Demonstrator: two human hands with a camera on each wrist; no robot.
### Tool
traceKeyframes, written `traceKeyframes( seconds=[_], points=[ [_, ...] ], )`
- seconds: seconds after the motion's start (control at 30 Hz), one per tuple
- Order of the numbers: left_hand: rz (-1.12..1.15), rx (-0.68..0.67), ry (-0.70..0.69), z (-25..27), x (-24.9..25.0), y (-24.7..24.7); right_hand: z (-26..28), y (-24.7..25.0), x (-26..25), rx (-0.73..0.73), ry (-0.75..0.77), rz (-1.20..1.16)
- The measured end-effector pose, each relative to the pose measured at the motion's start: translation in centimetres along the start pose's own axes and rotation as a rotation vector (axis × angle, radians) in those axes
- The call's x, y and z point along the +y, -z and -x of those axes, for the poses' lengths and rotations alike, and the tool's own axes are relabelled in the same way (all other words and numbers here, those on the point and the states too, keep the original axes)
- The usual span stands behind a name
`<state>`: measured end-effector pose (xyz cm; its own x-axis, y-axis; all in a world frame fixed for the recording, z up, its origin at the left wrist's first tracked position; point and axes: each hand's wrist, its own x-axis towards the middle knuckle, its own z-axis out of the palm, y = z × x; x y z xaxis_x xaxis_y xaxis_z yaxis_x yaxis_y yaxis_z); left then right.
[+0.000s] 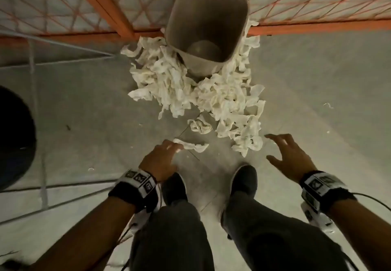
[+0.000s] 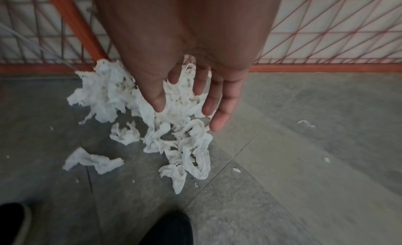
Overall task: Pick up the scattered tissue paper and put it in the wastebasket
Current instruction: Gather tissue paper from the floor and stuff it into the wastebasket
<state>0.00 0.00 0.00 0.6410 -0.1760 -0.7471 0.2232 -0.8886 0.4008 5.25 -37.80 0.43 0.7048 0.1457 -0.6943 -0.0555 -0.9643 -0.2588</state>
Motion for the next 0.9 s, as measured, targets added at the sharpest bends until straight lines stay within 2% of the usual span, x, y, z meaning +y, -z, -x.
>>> traceKeyframes(
  seconds=[0.13,0.23,0.33,0.4,0.5,0.53,0.63,0.7,0.77,0.83,0.9],
  points=[
    [-0.183,-0.05,-0.154,-7.9,-0.5,-2.9,-5.9,-4.3,0.6,-0.019,0.142,0.166],
    [-0.32,-0.028,-0.283,-12.9,-0.8,-5.1,-9.8,-7.4,1.6,0.002,0.233,0.292],
    [-0.365,-0.009,-0.319,-16.2,-0.8,-6.8,-12.7,-10.0,1.9,0.016,0.255,0.326],
    [-0.364,0.027,-0.352,-16.8,-1.0,-7.6,-13.4,-11.1,1.6,0.032,0.253,0.329],
    [-0.41,0.213,-0.528,-17.1,-1.6,-8.3,-13.8,-12.4,2.1,0.109,0.251,0.278],
    [-0.371,0.211,-0.531,-17.0,-1.8,-8.4,-13.8,-12.6,2.5,0.124,0.242,0.238],
    [-0.222,0.082,-0.417,-16.4,-2.6,-8.6,-13.3,-12.4,3.2,0.166,0.216,0.129],
    [-0.094,0.161,-0.431,-16.0,-2.5,-8.0,-12.8,-11.8,3.7,0.196,0.142,0.015],
    [-0.019,0.28,-0.509,-15.7,-1.4,-6.5,-12.3,-10.8,3.6,0.23,0.024,-0.145],
    [0.039,0.443,-0.577,-15.4,-0.1,-4.4,-11.9,-9.6,3.2,0.286,-0.063,-0.355],
    [0.085,0.616,-0.582,-15.2,1.2,-2.2,-11.5,-8.6,2.4,0.36,-0.106,-0.522]
  ],
)
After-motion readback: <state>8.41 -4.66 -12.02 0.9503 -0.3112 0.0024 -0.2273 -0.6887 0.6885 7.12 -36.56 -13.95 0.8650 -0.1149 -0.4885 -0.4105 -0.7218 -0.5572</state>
